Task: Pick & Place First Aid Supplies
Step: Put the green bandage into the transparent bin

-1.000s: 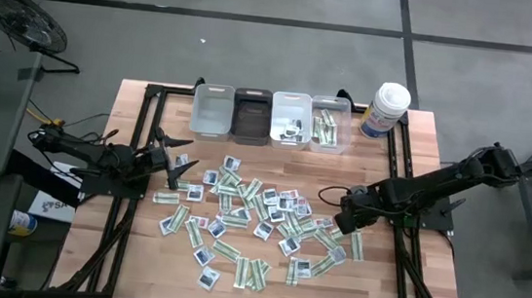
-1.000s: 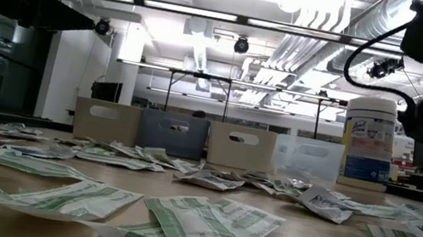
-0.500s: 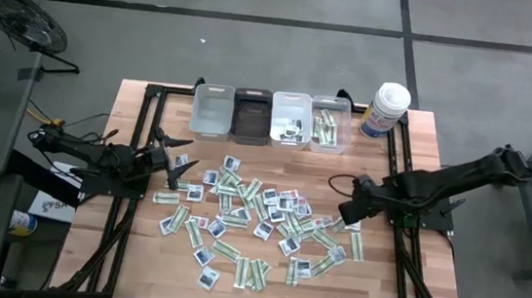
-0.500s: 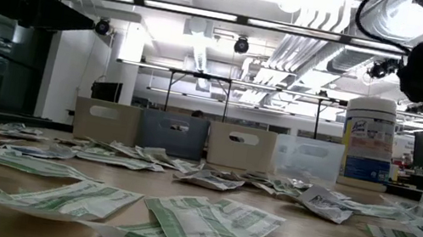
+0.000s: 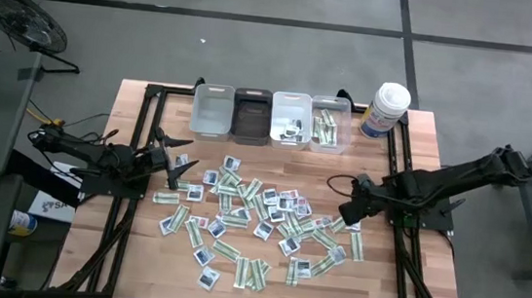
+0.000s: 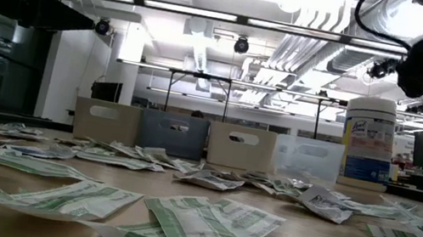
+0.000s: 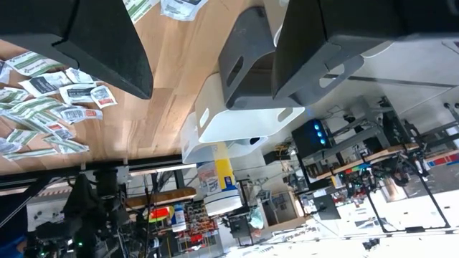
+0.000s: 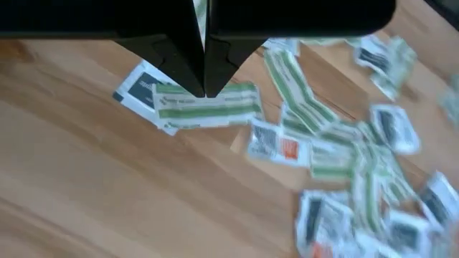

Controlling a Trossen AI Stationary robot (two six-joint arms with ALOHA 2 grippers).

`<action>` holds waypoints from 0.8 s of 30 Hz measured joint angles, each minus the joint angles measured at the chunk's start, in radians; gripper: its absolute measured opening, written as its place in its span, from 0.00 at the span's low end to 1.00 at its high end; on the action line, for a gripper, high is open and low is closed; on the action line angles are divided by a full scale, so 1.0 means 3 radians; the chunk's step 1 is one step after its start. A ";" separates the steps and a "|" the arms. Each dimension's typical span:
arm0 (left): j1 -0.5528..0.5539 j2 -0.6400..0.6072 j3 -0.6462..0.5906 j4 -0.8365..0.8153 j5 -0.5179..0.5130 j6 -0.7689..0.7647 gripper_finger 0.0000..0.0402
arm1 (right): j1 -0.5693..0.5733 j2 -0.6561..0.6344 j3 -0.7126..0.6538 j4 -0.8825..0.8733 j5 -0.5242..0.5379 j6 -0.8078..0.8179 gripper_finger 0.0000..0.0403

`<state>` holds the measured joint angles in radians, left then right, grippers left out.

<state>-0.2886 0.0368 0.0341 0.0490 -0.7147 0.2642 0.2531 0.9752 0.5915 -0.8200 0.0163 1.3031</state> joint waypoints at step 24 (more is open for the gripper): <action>0.0000 0.0000 0.0000 0.0000 -0.0001 0.0000 0.70 | -0.0449 0.0765 0.0000 0.0034 -0.0350 -0.0561 0.46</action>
<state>-0.2885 0.0367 0.0341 0.0490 -0.7151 0.2642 0.1186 1.2047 0.5915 -0.8099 -0.0887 1.1349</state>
